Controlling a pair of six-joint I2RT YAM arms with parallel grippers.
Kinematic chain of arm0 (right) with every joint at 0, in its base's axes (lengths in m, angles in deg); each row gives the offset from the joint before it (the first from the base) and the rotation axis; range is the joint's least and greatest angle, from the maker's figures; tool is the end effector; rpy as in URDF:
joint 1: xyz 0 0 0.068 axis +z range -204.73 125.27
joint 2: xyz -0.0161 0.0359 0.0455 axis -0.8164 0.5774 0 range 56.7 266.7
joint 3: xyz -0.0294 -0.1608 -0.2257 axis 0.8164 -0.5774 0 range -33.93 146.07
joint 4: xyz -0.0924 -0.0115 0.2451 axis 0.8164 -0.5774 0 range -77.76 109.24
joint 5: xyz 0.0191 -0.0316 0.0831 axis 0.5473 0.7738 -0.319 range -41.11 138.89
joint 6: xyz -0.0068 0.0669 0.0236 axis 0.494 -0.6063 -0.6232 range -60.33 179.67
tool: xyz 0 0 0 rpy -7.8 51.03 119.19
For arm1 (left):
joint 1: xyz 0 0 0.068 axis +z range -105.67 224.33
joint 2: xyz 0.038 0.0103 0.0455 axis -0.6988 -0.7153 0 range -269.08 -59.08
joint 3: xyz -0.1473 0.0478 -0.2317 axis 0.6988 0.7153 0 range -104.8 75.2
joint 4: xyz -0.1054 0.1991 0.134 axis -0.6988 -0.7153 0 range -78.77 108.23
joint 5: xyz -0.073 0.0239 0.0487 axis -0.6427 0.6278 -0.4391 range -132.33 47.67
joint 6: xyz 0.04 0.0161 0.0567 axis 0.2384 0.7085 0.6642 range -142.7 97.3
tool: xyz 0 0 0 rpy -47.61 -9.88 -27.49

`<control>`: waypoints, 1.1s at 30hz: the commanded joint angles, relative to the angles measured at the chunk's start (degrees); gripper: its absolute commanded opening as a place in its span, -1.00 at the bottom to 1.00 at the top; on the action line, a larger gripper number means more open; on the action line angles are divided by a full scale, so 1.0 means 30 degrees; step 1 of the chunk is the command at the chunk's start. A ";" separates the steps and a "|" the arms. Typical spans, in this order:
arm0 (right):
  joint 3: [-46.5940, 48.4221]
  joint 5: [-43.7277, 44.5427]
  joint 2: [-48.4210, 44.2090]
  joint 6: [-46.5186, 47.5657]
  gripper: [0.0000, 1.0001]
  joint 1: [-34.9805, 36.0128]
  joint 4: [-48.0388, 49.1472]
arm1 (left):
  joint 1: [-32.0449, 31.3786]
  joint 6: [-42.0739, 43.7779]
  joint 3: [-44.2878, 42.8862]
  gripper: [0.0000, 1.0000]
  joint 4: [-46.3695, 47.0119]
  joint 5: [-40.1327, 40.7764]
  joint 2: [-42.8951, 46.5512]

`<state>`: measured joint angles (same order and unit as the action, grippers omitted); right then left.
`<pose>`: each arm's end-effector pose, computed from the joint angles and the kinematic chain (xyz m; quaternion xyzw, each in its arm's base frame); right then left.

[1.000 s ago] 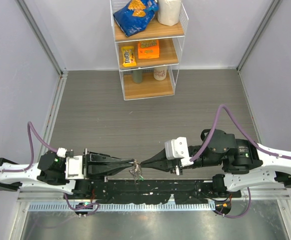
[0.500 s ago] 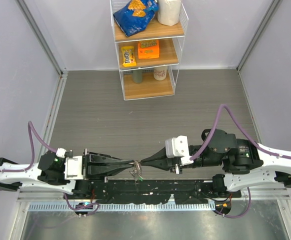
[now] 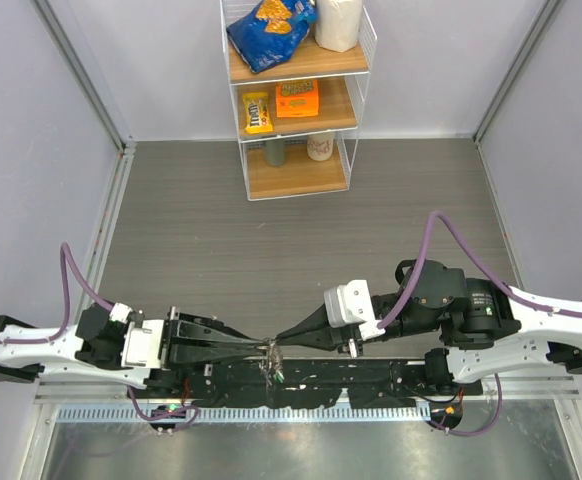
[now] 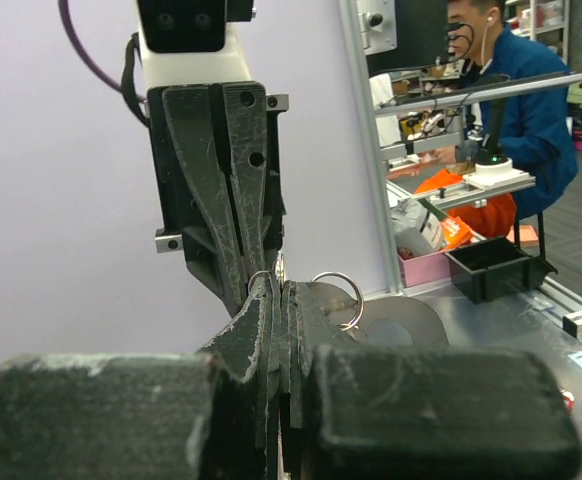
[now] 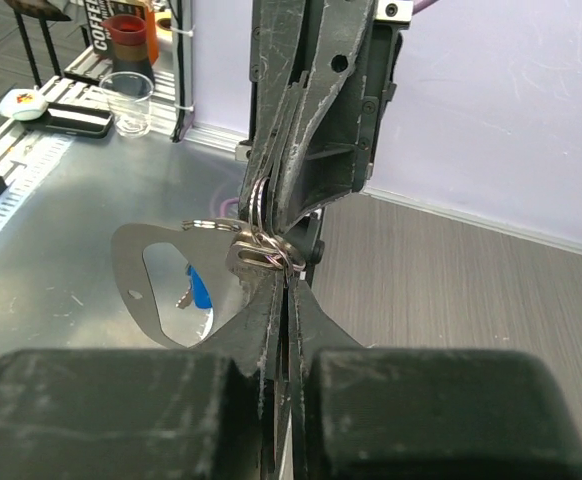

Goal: Put the keys on the keyring

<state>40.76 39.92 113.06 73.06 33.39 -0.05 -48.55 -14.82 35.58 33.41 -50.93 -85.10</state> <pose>-0.0020 0.2170 0.4704 -0.5852 0.4072 0.4685 0.5217 -0.0146 -0.1170 0.4117 0.4323 0.2741 -0.6079 0.6070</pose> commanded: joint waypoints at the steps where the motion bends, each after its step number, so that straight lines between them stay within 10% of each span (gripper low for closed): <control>1: 0.0824 -0.0436 0.0022 -0.0009 -0.90 -0.0017 0.1068 | -0.0065 -0.0546 -0.1325 -1.00 0.0684 -0.2522 -0.0203; 22: -0.0143 -0.1580 -0.0094 -0.0419 -0.88 -0.0016 0.1684 | -0.0065 -0.0283 -0.1414 -1.00 0.1532 -0.2670 -0.0730; 33: 0.0324 -0.0758 -0.1385 0.0048 -0.11 0.0012 0.0981 | -0.0065 -0.0312 -0.1034 -1.00 0.1502 -0.1910 -0.0409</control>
<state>39.72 36.14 110.16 71.96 33.54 1.98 -48.55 -15.04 33.48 33.13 -57.79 -87.09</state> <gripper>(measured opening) 0.402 0.032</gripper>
